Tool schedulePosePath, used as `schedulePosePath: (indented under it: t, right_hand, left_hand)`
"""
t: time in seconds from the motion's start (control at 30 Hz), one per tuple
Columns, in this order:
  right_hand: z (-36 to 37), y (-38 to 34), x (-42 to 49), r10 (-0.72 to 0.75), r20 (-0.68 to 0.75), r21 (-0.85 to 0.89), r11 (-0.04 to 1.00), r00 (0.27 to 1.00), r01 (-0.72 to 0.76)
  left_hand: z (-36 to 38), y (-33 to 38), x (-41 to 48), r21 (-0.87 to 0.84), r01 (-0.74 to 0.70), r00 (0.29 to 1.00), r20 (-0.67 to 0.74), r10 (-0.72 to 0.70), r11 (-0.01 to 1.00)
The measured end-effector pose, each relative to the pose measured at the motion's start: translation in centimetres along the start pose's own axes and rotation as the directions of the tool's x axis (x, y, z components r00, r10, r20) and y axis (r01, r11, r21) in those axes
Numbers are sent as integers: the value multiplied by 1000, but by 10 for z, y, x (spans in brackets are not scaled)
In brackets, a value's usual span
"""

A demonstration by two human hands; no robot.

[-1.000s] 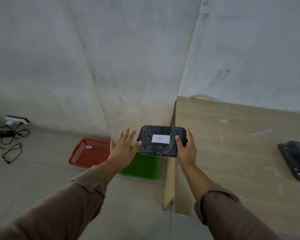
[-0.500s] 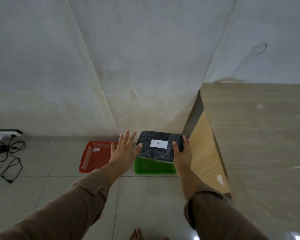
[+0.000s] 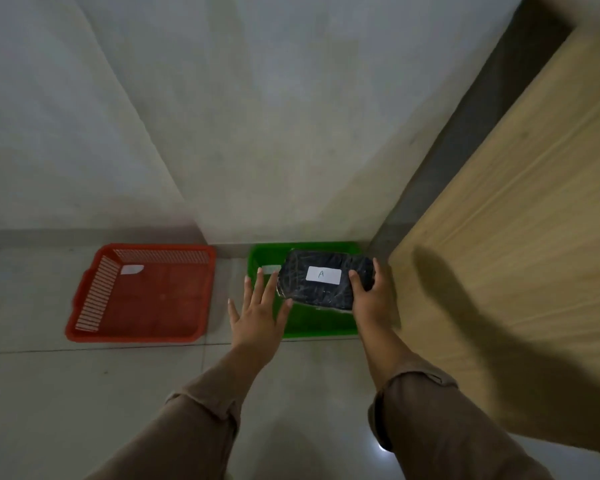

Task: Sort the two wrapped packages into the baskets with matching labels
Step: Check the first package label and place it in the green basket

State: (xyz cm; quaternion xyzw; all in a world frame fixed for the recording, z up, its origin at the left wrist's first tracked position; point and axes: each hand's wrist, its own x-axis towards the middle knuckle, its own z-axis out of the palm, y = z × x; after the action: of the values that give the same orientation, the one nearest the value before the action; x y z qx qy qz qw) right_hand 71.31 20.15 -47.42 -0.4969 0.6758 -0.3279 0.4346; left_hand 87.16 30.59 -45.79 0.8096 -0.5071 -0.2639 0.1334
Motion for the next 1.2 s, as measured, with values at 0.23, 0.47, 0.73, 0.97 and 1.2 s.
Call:
schedulePosePath:
  t: [0.23,0.47,0.73,0.97,1.2]
  right_hand:
    - [89,158,93,-46,9,-47,998,999,46]
    - [121,219,130,-81,71,-153,984,994,91]
    - [124,216,114,-319,408,-567,646,855,511]
    - [125,227,128,-140,611,-627,516,779,584]
    - [131,211,166,-103,583,-666,509,806,546]
  left_hand:
    - [180,-79,82,157,2,1000,-20,1,988]
    - [253,-118,98,306,-18,1000,13,14,952]
    - [256,-119,99,337,-12,999,54,-7,941]
    - [250,-117,101,301,-20,994,109,-13,954]
    - [249,-115,100,288,-30,991,133,-9,957]
